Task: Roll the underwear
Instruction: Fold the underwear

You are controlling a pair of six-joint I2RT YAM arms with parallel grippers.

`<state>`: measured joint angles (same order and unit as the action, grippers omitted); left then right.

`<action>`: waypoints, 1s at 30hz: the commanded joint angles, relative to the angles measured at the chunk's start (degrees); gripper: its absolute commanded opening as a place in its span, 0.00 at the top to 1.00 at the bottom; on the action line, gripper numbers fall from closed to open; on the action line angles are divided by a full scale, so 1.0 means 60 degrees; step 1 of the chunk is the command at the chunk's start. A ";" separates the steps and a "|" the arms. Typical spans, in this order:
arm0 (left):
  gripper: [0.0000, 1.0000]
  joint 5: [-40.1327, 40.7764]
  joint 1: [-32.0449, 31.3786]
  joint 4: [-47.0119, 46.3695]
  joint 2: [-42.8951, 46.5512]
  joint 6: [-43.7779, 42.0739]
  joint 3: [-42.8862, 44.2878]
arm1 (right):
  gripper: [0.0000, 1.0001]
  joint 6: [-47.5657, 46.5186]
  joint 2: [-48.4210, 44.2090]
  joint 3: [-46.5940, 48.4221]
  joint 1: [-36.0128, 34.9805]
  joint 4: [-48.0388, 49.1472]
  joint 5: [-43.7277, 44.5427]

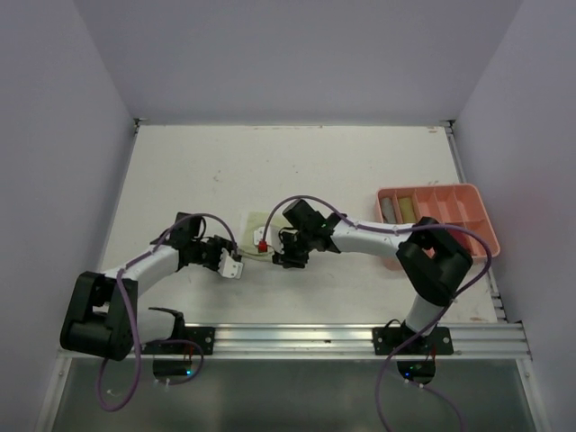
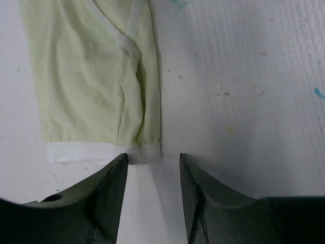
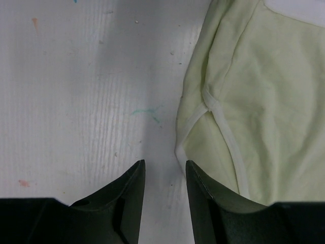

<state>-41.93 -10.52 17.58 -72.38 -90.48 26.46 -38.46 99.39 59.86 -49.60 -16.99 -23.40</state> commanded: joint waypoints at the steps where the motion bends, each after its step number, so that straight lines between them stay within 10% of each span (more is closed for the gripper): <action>1: 0.51 -0.0321 0.0055 -0.1274 0.0111 -0.0463 -0.0278 | 0.58 -0.0738 0.0352 -0.0103 -0.0126 0.0899 0.0106; 12: 0.59 -0.0409 0.0040 -0.1276 -0.0271 -0.1107 -0.0337 | 0.63 -0.0929 0.1055 0.0131 -0.0244 0.1455 0.0135; 21: 0.72 -0.0205 -0.0208 -0.0265 -0.0593 -0.2322 -0.0220 | 0.90 -0.0740 0.1144 0.0029 -0.0244 0.1587 0.0223; 30: 1.00 0.0074 -0.0341 0.0394 -0.0637 -0.2324 0.0101 | 1.00 -0.0490 0.0793 0.0102 -0.0258 0.1032 -0.0157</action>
<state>-41.58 -12.14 15.31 -75.92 -103.72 25.50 -42.11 105.38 59.88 -51.00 -8.16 -23.33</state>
